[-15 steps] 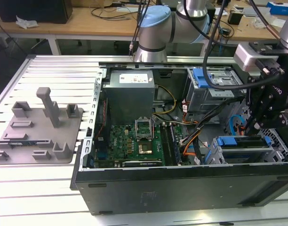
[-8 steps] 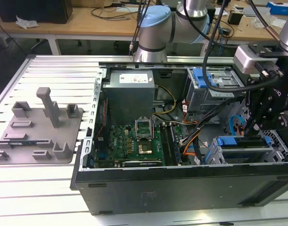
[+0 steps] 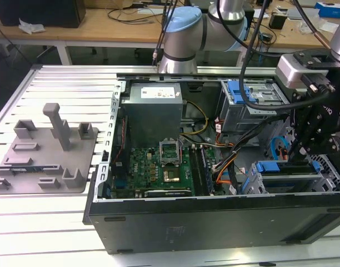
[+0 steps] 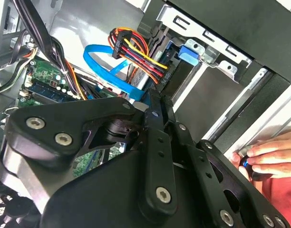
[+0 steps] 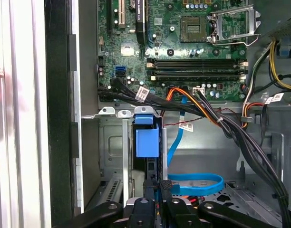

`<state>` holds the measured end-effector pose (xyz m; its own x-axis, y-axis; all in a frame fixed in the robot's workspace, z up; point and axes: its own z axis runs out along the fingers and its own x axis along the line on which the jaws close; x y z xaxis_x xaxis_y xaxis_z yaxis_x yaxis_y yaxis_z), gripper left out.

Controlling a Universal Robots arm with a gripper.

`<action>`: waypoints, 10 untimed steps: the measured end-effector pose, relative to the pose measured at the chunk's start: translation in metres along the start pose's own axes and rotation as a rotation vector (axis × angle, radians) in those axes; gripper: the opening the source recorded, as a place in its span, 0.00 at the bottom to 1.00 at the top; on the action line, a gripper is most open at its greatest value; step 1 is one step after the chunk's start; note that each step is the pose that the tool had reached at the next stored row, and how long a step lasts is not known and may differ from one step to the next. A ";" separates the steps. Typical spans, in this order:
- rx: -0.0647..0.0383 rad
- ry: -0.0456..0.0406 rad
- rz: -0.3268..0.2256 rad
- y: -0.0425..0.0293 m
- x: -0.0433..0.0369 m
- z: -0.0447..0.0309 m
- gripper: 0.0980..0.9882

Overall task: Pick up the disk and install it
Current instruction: 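Insert the second disk wire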

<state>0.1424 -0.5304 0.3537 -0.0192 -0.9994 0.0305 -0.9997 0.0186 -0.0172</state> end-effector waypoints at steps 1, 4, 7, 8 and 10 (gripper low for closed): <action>0.000 0.0001 0.000 0.0000 0.0003 0.0006 0.07; 0.000 0.0001 0.000 0.0000 0.0003 0.0024 0.07; 0.000 0.0001 0.000 0.0001 0.0002 0.0038 0.07; 0.000 0.0001 0.000 0.0001 0.0002 0.0044 0.07; 0.000 -0.0007 0.000 0.0001 0.0002 0.0048 0.07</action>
<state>0.1424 -0.5308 0.3489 -0.0191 -0.9994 0.0298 -0.9997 0.0186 -0.0172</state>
